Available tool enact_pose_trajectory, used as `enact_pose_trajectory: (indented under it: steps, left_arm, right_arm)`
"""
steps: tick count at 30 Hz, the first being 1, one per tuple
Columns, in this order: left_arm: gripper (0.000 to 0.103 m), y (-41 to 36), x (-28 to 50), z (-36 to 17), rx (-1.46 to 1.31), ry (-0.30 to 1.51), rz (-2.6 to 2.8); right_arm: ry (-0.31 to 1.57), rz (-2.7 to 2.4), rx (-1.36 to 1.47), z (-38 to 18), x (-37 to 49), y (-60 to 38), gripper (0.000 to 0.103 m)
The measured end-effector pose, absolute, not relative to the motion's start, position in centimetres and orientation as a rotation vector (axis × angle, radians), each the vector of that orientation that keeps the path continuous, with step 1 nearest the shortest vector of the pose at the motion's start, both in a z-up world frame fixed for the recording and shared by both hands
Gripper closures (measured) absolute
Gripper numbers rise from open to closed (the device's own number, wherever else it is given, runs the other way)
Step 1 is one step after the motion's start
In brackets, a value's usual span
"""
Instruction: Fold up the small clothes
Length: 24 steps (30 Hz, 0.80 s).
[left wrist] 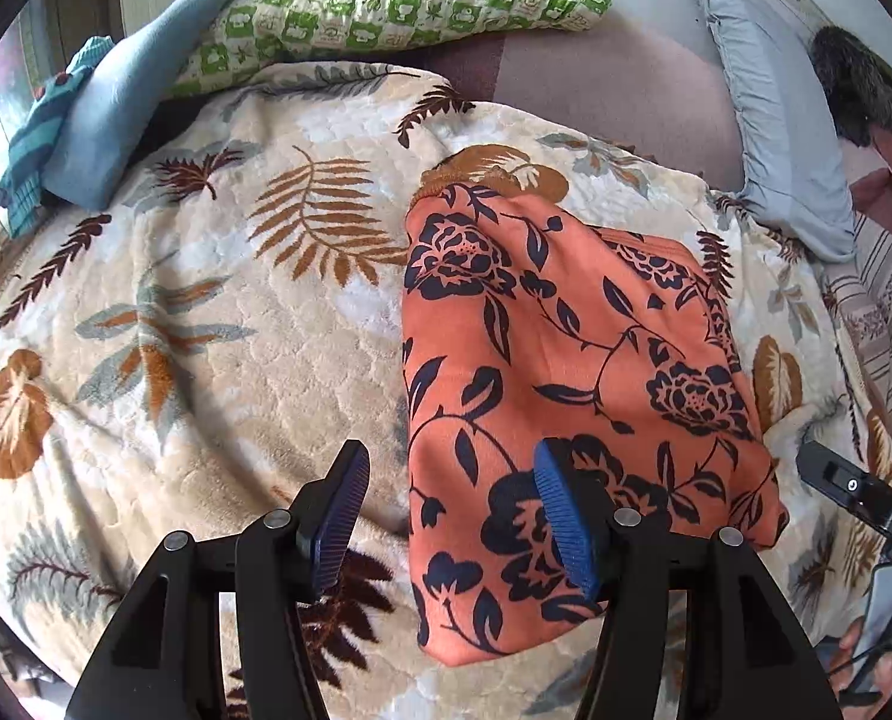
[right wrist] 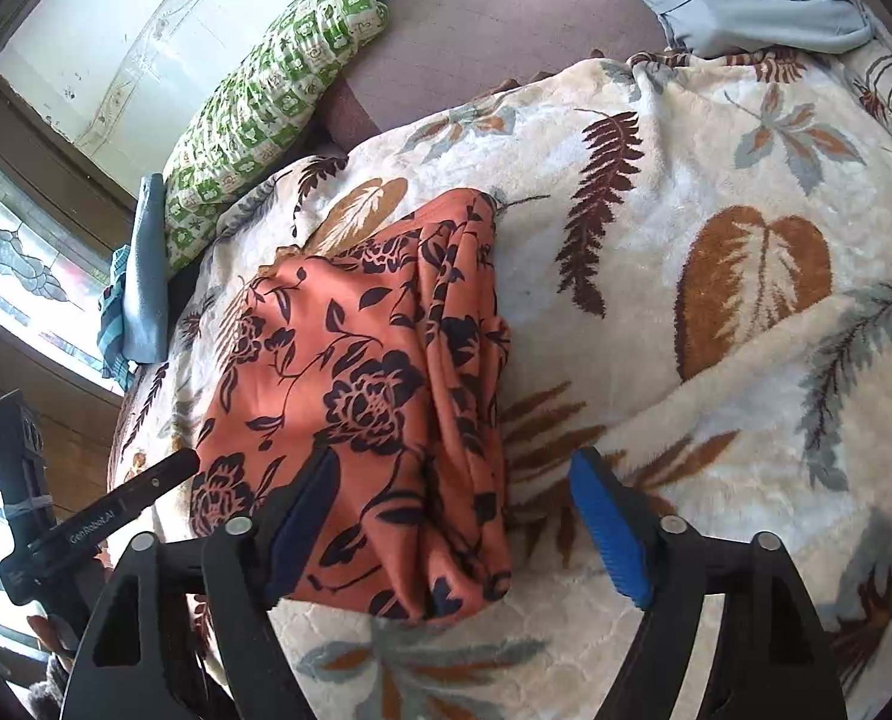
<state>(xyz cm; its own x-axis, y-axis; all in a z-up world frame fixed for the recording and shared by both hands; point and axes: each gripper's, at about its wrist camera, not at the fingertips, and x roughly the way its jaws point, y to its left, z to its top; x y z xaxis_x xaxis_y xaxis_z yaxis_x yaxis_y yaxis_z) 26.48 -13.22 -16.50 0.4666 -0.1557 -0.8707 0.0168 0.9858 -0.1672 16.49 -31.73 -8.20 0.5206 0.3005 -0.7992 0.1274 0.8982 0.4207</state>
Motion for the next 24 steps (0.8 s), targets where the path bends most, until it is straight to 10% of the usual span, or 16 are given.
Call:
enact_pose_trajectory:
  steps: [24]
  left_arm:
    - [0.037, -15.0, 12.8, -11.8, 0.206, 0.894, 0.051]
  right_arm:
    - [0.946, 0.068, 0.017, -5.1, 6.5, -25.2, 0.010]
